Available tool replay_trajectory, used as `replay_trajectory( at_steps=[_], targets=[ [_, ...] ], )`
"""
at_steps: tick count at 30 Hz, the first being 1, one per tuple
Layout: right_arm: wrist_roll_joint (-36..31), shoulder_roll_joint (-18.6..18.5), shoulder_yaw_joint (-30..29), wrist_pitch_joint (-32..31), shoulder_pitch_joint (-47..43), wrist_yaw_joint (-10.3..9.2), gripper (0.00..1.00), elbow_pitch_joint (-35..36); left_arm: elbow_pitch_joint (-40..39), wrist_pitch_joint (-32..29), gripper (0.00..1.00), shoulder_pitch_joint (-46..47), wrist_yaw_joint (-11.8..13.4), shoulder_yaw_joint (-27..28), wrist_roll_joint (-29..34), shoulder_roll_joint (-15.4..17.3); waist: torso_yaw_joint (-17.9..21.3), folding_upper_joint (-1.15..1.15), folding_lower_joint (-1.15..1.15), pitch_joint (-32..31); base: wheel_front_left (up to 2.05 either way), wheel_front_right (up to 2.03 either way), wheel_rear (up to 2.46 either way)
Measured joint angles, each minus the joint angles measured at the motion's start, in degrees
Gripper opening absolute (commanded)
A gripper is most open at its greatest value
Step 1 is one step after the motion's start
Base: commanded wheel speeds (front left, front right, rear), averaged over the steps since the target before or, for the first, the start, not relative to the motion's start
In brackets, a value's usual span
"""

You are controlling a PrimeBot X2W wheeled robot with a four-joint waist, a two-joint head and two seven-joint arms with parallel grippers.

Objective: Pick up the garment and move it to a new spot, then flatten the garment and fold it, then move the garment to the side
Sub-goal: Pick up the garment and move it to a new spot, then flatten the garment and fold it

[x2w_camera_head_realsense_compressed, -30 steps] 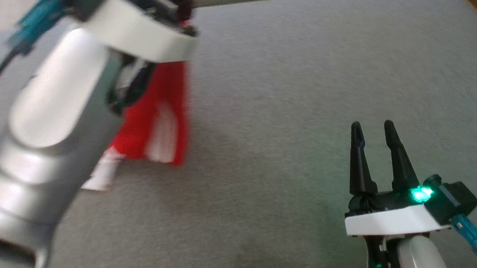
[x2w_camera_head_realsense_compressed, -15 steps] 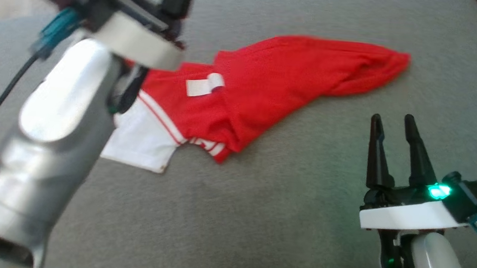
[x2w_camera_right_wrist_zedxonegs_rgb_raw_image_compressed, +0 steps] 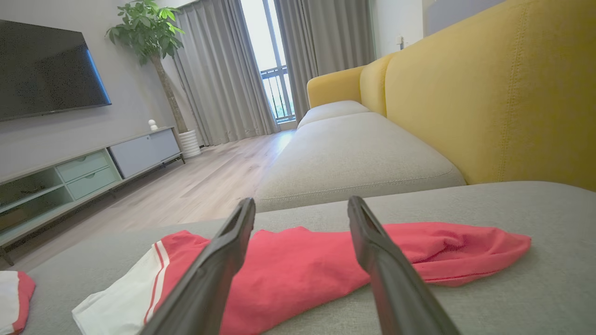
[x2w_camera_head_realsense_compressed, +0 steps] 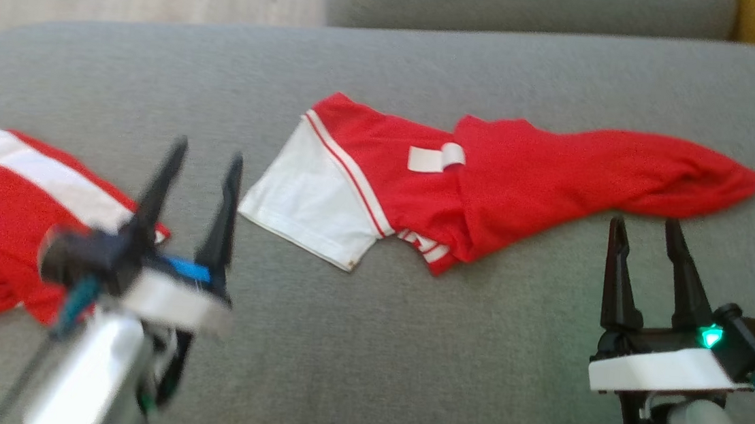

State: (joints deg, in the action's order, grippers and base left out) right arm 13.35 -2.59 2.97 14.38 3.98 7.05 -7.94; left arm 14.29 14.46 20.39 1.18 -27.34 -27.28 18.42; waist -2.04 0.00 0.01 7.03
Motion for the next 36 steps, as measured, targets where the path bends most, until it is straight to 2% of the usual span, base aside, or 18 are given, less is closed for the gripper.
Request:
replay_trajectory(
  at_steps=[5, 10, 14, 18, 21, 25, 28, 32, 36],
  targets=[
    [-0.44, 0.02, 0.1, 0.0, -1.28, 0.0, 1.0, -0.43, -3.42, 0.0, 1.0, -10.3, 0.74, 1.96, 3.23, -4.01, -2.31, 0.0, 0.01, -2.48, 0.0, 0.0, 0.0],
    [-0.84, 0.01, 0.09, 0.0, -1.29, 0.0, 1.0, -0.97, -4.95, -0.01, 1.0, -14.1, 0.71, 6.47, 5.06, -8.12, -3.36, 0.0, 0.01, -3.22, 0.0, 0.0, 0.0],
    [-2.13, 0.0, 2.16, 0.0, -1.27, 0.0, 1.0, -0.93, -5.38, -0.01, 1.0, -14.02, -1.47, 8.1, 7.75, -9.33, -4.02, 0.0, 0.0, -3.0, 0.0, 0.0, 0.0],
    [-3.85, -0.03, 8.04, 0.01, -0.64, 0.0, 1.0, -1.78, -5.12, -0.01, 1.0, -13.86, -3.5, 8.93, 9.48, -10.71, -5.18, 0.0, -0.01, -2.0, 0.0, 0.0, 0.0],
    [-5.37, -0.03, 14.51, -0.12, 1.6, 0.0, 1.0, -5.66, -4.45, 0.0, 1.0, -13.49, -4.63, 9.17, 10.22, -11.94, -6.59, 0.0, -0.01, -1.03, 0.0, 0.0, 0.0],
    [-5.79, -0.18, 21.14, -3.26, 6.87, 0.0, 1.0, -12.0, -3.05, -0.01, 1.0, -13.14, -5.67, 9.33, 10.22, -13.47, -9.08, 0.0, -0.01, 0.33, 0.0, 0.0, 0.0],
    [-6.83, -0.24, 23.82, -4.9, 10.04, 0.0, 1.0, -15.38, -2.6, -0.01, 1.0, -12.87, -6.22, 9.81, 10.22, -14.04, -10.52, 0.0, -0.01, 0.98, 0.0, 0.0, 0.0],
    [-9.03, -0.43, 27.44, -8.56, 15.95, 0.01, 1.0, -23.63, -1.59, -0.01, 1.0, -11.9, -6.77, 10.49, 10.22, -14.71, -13.39, 0.0, -0.02, 2.18, 0.0, 0.0, 0.0],
    [-10.18, -1.03, 28.66, -10.82, 20.48, 0.01, 1.0, -31.31, -1.15, -0.01, 1.0, -11.73, -7.09, 10.62, 10.22, -15.32, -15.97, 0.0, -0.02, 3.18, 0.0, 0.0, 0.0]
  ],
)
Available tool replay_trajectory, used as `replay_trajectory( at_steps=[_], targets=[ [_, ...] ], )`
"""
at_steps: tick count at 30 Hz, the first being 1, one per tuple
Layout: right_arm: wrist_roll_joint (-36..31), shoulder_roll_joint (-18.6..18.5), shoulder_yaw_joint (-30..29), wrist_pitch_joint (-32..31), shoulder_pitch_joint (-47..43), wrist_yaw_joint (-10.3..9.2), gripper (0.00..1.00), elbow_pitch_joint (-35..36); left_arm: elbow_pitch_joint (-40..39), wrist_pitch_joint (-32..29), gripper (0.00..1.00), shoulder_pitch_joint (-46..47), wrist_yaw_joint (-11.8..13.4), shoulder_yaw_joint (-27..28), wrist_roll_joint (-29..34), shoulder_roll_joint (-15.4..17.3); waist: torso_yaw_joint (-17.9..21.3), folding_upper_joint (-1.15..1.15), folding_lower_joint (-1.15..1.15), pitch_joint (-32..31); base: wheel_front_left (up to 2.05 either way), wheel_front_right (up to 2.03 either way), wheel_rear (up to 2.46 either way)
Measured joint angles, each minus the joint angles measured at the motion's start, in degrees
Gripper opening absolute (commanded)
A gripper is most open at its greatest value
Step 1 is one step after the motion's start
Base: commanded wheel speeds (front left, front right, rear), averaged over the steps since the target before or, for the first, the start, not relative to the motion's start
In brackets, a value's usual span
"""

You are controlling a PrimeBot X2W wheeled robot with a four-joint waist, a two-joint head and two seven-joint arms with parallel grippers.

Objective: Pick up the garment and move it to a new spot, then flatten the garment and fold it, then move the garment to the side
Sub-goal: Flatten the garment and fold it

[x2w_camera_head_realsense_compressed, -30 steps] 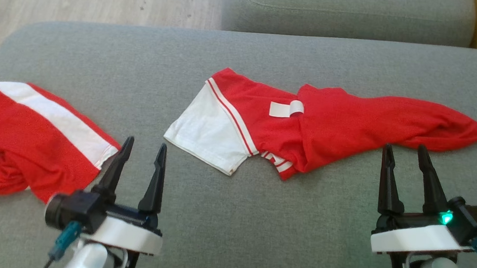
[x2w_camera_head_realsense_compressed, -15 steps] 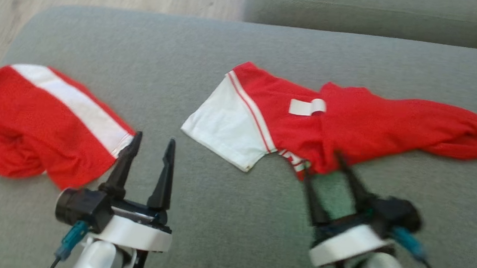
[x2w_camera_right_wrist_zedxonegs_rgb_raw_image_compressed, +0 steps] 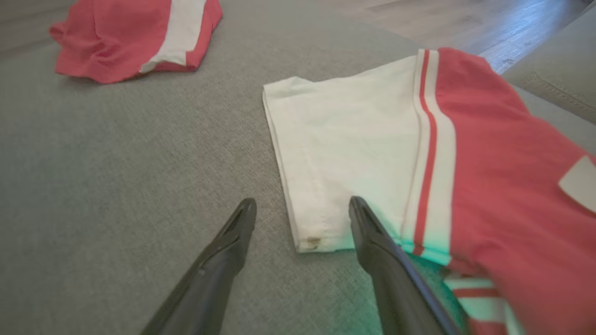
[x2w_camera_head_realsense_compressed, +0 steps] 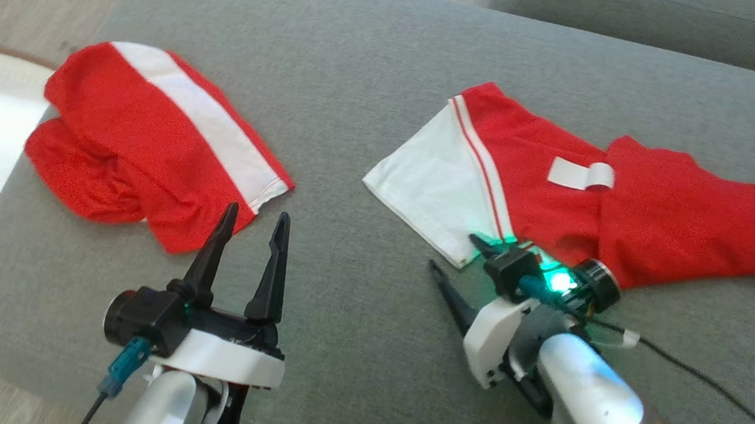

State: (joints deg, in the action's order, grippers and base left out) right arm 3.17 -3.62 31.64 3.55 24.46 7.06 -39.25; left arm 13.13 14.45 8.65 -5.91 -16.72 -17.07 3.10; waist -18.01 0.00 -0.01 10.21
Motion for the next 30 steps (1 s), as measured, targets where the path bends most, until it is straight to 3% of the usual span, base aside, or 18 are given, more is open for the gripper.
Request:
replay_trajectory(
  at_steps=[11, 12, 13, 14, 26, 30],
  targets=[
    [1.53, -0.1, 2.14, -3.23, 9.82, 0.05, 1.0, -12.48, 0.03, 0.0, 1.0, 0.43, -0.21, 0.43, -0.73, -0.24, -2.19, 0.0, 0.0, 2.07, 0.0, 0.0, 0.0],
    [2.12, 0.08, 2.37, -3.23, 10.23, 0.05, 0.78, -13.1, 0.03, 0.0, 1.0, 0.44, -0.21, 0.43, -0.73, -0.24, -2.08, 0.0, 0.01, 2.14, 0.0, 0.0, 0.0],
    [2.68, 0.2, 2.71, -3.23, 10.55, 0.05, 0.25, -13.59, 0.03, 0.0, 1.0, 0.46, -0.21, 0.43, -0.73, -0.26, -1.96, 0.0, 0.01, 2.21, 0.0, 0.0, 0.0],
    [3.14, 0.3, 3.07, -3.22, 10.85, 0.05, 0.0, -13.96, 0.03, 0.0, 1.0, 0.48, -0.21, 0.45, -0.73, -0.26, -1.84, 0.0, 0.01, 2.27, 0.0, 0.0, 0.0],
    [7.68, -0.09, 4.95, 3.92, 12.56, 0.05, 0.0, -17.0, 0.63, 0.0, 1.0, 1.16, -0.15, 1.77, -0.69, -0.34, -0.18, 0.0, 0.0, -0.77, 0.0, 0.0, 0.0],
    [9.2, -2.57, 2.64, 5.02, 16.05, 0.05, 0.0, -14.7, 0.53, 0.0, 1.0, 0.12, -0.14, 1.64, -0.73, -0.34, 0.34, 0.0, 0.01, -1.41, 0.0, 0.0, 0.0]
  ],
)
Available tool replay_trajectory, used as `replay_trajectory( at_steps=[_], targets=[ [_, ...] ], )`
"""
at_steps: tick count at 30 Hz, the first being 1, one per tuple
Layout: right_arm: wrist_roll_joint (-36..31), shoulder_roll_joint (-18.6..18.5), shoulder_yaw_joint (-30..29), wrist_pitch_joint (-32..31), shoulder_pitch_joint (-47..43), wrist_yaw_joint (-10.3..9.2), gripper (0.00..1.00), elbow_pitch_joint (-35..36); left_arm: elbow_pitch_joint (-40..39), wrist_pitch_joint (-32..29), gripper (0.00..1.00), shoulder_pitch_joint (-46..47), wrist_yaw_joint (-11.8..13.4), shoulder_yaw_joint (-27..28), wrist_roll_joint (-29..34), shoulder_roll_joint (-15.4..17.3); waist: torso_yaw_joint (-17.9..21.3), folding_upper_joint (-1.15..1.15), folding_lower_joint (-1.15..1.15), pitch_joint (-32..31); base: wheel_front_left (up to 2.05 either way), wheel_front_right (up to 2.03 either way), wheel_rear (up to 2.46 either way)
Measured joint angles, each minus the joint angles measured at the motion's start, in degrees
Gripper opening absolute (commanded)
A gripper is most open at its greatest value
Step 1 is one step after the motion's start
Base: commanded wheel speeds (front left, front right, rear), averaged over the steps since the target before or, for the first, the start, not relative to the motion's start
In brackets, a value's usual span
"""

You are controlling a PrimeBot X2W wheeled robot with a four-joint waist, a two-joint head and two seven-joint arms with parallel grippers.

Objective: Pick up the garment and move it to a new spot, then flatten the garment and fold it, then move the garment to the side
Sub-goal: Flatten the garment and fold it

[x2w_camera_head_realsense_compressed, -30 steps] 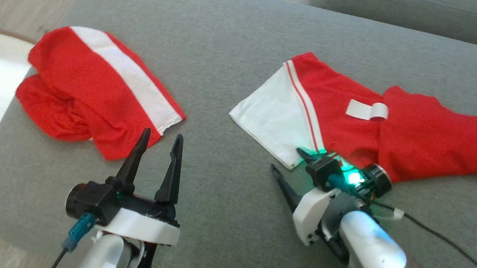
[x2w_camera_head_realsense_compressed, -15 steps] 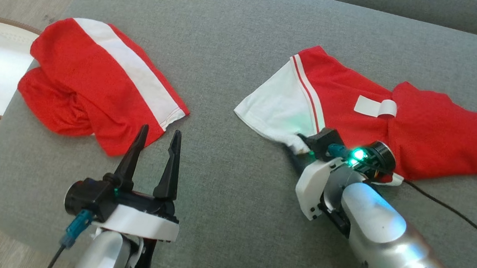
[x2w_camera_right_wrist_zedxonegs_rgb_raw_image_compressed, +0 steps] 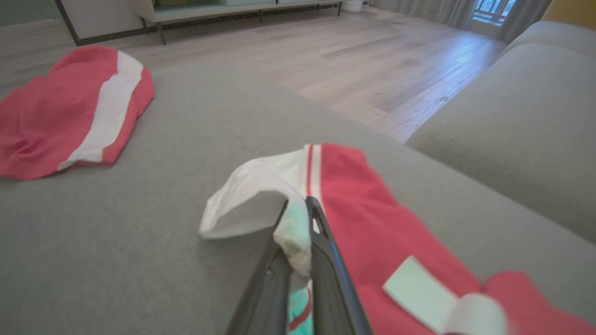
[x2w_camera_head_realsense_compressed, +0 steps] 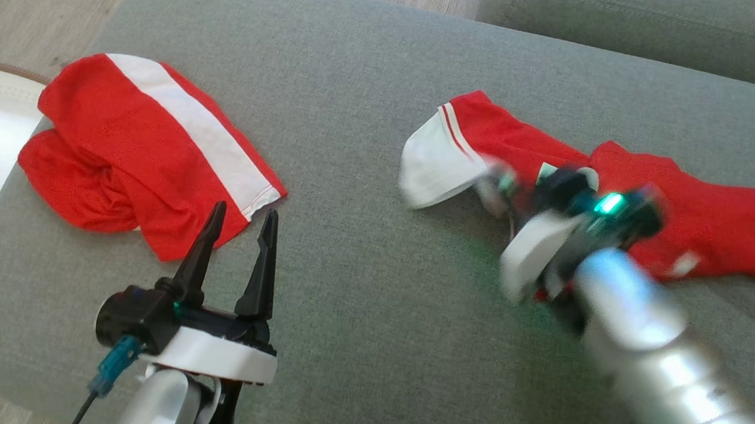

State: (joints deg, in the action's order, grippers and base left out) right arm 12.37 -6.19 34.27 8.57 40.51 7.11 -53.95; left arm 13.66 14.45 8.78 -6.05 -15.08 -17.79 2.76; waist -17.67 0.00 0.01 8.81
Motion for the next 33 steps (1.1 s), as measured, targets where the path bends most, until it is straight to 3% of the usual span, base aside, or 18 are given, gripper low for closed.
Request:
replay_trajectory(
  at_steps=[7, 12, 13, 14, 20, 27, 33],
  targets=[
    [2.37, -10.48, -5.6, -4.15, 11.95, 0.0, 0.0, 1.96, -0.82, 0.0, 1.0, 0.07, 0.01, -1.76, -1.41, 0.0, -0.83, 0.0, -0.01, 1.66, 0.0, 0.0, 0.0],
    [0.87, -16.91, -8.33, -6.15, 18.7, 0.0, 0.0, -1.8, -0.81, 0.0, 1.0, 0.46, 0.02, -2.69, -2.43, 0.0, -2.2, 0.0, -0.01, 3.49, 0.0, 0.0, 0.0],
    [0.13, -17.91, -9.7, -6.12, 20.32, 0.0, 0.26, -3.21, -0.79, 0.0, 1.0, 0.6, 0.02, -3.03, -2.48, 0.0, -2.49, 0.0, -0.01, 3.9, 0.0, 0.0, 0.0],
    [-0.59, -18.63, -11.49, -6.21, 22.02, 0.0, 1.0, -5.08, -0.78, 0.0, 1.0, 0.83, 0.02, -3.34, -2.56, 0.0, -2.78, 0.0, -0.02, 4.24, 0.0, 0.0, 0.0],
    [-4.46, -19.87, -17.85, -6.34, 28.04, -0.01, 1.0, -12.13, -0.76, 0.0, 1.0, 2.27, 0.11, -3.58, -2.96, -0.01, -3.71, 0.0, -0.02, 5.34, 0.0, 0.0, 0.0],
    [-6.46, -14.93, -19.83, -1.54, 27.86, -0.01, 1.0, -15.35, -0.23, 0.01, 1.0, 2.38, 0.55, -2.43, -2.89, -0.07, -1.1, 0.0, -0.01, 4.52, 0.0, 0.0, 0.0],
    [-5.09, -9.68, -19.52, 4.23, 24.07, 0.0, 1.0, -12.76, -0.54, 0.01, 1.0, 2.36, 0.51, -0.82, -2.78, -0.08, 2.74, 0.0, -0.01, 2.5, 0.0, 0.0, 0.0]
  ],
)
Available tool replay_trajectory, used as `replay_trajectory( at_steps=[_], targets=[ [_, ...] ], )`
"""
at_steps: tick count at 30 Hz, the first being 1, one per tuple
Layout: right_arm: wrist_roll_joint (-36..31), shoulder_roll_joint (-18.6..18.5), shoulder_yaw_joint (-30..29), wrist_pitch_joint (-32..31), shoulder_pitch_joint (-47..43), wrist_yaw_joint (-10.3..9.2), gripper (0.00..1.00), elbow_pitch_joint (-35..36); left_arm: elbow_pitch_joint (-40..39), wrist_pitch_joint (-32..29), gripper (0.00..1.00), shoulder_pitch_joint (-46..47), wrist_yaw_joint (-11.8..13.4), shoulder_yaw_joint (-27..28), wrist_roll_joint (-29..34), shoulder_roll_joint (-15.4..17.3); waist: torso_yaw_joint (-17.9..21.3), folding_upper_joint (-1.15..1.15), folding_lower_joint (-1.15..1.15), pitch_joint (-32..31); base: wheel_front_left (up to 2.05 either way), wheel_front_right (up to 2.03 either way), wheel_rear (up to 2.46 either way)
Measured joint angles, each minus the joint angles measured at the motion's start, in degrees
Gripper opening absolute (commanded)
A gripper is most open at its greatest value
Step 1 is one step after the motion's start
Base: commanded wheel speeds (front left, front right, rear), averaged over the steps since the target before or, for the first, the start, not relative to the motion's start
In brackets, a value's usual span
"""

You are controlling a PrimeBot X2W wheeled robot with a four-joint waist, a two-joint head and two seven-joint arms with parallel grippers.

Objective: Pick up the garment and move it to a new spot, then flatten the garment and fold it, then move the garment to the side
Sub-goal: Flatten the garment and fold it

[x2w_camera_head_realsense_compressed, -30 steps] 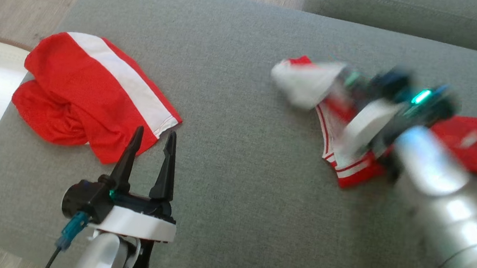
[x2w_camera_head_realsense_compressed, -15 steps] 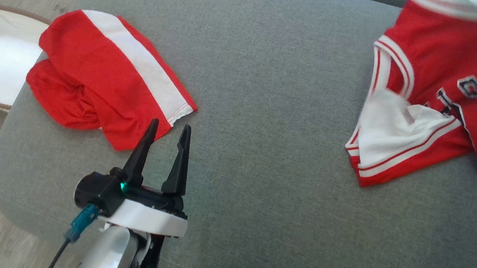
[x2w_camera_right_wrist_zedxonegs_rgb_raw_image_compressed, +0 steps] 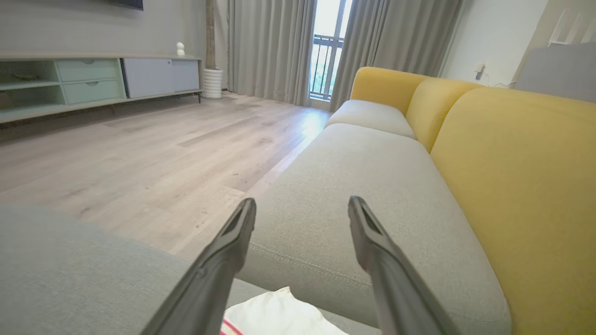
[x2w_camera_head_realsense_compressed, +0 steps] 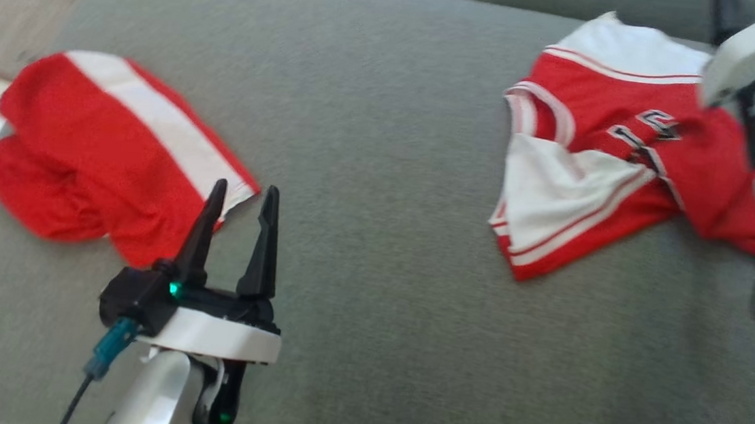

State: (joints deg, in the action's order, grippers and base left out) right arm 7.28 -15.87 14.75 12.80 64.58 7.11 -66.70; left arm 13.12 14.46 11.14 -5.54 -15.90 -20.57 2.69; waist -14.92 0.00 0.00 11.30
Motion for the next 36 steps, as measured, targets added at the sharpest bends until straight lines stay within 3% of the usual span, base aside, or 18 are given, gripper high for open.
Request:
replay_trajectory(
  at_steps=[7, 13, 17, 20, 29, 36],
  targets=[
    [3.79, 5.05, -3.22, 1.42, -12.52, -0.01, 1.0, 13.17, -1.64, 0.0, 1.0, -0.88, 0.07, 2.65, -0.12, -0.01, 6.06, 0.0, 0.0, -2.66, 0.0, 0.0, 0.0],
    [0.99, 9.48, -10.34, 1.58, -31.94, -0.01, 1.0, 31.32, -2.23, 0.07, 1.0, -1.61, 0.25, 3.24, -0.12, -0.01, 11.89, 0.0, 0.01, -4.02, 0.0, 0.0, 0.0],
    [-0.11, 12.02, -15.22, 1.58, -46.13, -0.01, 1.0, 40.39, -2.13, 0.08, 1.0, -1.66, 0.23, 3.26, -0.14, -0.02, 15.15, 0.0, 0.01, -4.37, 0.0, 0.0, 0.0],
    [0.42, 12.33, -15.48, 1.57, -53.18, -0.01, 1.0, 44.63, -1.74, 0.08, 1.0, -1.76, 0.13, 3.5, -0.7, -0.01, 17.2, 0.0, 0.01, -4.3, 0.0, 0.0, 0.0],
    [4.6, 12.92, -14.64, 1.58, -55.68, -0.01, 1.0, 50.98, 0.78, 0.09, 1.0, -0.52, -0.57, 3.65, 1.07, -0.01, 20.88, 0.0, 0.0, -1.85, 0.0, 0.0, 0.0],
    [4.85, 12.96, -14.69, 1.58, -55.67, -0.01, 1.0, 51.69, 6.81, -0.91, 1.0, 7.53, -1.1, -1.24, 5.55, 0.81, 22.03, 0.0, 0.0, 1.7, 0.0, 0.0, 0.0]
  ],
)
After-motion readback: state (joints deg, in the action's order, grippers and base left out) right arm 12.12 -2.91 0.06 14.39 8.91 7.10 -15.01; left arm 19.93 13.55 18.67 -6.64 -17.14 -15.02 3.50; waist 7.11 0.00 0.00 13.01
